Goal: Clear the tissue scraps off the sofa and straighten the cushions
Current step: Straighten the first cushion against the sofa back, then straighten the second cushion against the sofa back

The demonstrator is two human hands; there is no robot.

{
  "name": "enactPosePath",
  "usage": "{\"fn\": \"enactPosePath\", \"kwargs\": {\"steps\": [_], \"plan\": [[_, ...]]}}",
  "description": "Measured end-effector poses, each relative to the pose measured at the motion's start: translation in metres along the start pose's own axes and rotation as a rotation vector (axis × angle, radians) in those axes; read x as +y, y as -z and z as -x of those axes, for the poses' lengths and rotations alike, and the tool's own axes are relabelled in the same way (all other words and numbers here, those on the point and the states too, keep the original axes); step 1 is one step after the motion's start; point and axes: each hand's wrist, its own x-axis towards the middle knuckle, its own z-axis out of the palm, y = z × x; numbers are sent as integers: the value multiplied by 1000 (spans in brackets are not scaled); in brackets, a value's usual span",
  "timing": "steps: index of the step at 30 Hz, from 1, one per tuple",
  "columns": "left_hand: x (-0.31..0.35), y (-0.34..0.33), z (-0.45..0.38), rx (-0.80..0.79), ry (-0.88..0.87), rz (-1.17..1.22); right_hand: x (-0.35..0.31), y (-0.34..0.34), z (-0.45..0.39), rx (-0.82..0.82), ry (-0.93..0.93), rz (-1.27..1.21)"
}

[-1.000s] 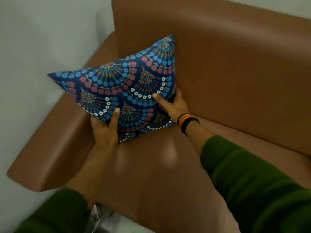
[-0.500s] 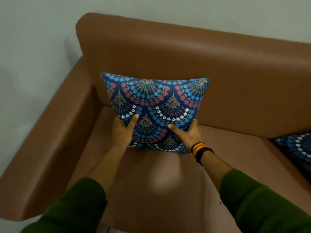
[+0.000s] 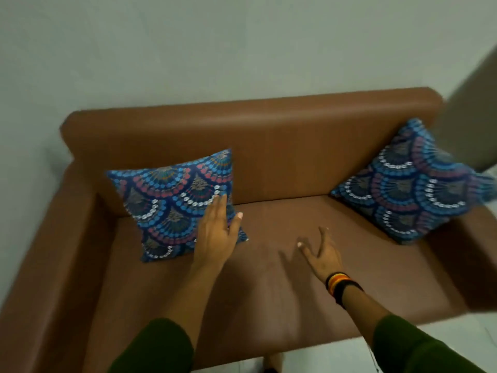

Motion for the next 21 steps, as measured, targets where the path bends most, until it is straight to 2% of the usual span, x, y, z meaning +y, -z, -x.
{"fn": "enactPosePath", "kwargs": {"steps": [7,14,21], "plan": [[119,-99,-41,-192,-203,-28,75,115,-61,248,-204,-168],[216,-257,-123,-374,-137,-37,170,192,-158,438,-405,-485],[301,-371,-202,-454,-105,121,237,241,-235,426,-479,-641]]}}
